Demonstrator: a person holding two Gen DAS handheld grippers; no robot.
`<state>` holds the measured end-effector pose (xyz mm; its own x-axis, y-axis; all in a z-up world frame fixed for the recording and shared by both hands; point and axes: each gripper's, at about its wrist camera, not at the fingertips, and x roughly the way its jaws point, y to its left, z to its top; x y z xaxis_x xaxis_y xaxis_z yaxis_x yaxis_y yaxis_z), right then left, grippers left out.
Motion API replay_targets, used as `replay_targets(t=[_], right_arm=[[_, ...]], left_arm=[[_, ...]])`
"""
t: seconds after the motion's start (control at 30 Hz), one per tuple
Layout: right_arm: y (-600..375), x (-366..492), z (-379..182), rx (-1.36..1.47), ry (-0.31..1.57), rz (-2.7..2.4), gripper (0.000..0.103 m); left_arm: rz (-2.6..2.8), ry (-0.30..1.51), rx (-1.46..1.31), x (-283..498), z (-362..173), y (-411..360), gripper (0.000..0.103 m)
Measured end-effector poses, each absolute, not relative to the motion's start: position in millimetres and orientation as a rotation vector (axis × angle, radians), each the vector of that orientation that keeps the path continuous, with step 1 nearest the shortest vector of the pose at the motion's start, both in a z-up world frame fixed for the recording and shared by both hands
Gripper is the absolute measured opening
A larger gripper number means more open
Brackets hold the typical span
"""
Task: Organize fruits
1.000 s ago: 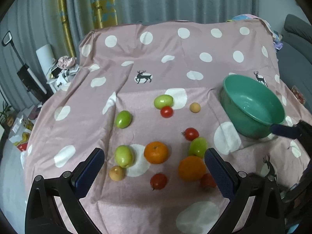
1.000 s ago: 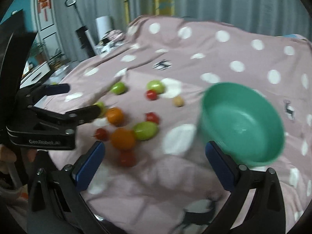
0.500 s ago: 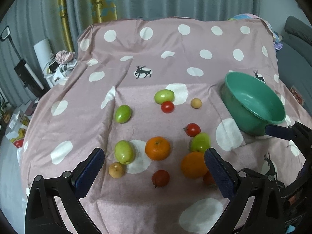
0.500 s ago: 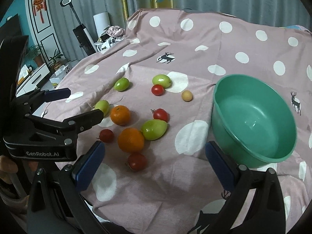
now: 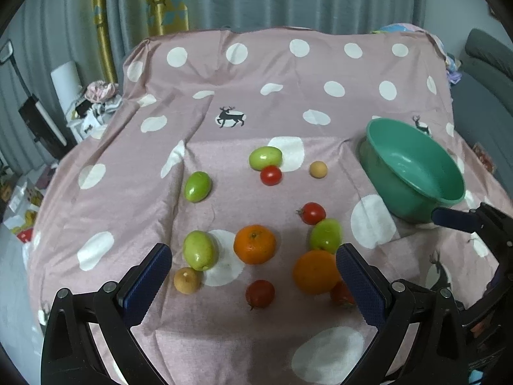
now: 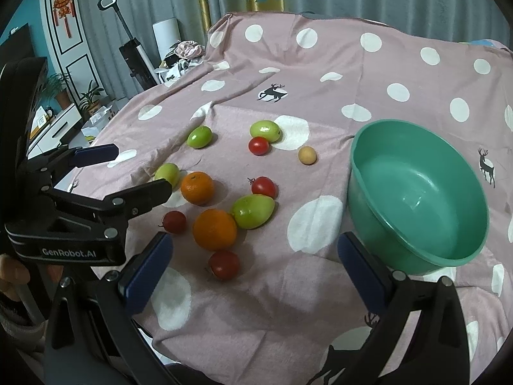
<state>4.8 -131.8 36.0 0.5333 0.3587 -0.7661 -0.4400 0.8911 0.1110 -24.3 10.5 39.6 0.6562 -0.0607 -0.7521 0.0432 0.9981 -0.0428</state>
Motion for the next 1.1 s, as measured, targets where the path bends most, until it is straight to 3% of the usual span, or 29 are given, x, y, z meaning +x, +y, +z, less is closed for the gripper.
replay_targets(t=[0.3,0.7,0.83,0.93,1.1], right_arm=[[-133.3,1.6,29.9,-0.09,0.912,0.517,0.103],[-134.4,2.9,23.7,-0.049,0.93,0.581,0.102],[-132.1,3.4,19.8,-0.027,0.945,0.606,0.095],[-129.6,3.7,17.2,-0.009,0.958,0.628,0.093],[-121.3,9.0,9.4,0.02,0.986,0.67,0.088]], left_arm=[[-0.154,0.866,-0.236,-27.4,30.4,58.8,0.102],[-0.219,0.836,-0.197,-46.6,26.0,77.4,0.102],[-0.236,0.821,-0.189,-46.2,27.2,77.4,0.102],[-0.246,0.819,-0.173,-43.3,26.5,75.6,0.1],[-0.272,0.847,-0.129,-35.2,19.9,67.4,0.088]])
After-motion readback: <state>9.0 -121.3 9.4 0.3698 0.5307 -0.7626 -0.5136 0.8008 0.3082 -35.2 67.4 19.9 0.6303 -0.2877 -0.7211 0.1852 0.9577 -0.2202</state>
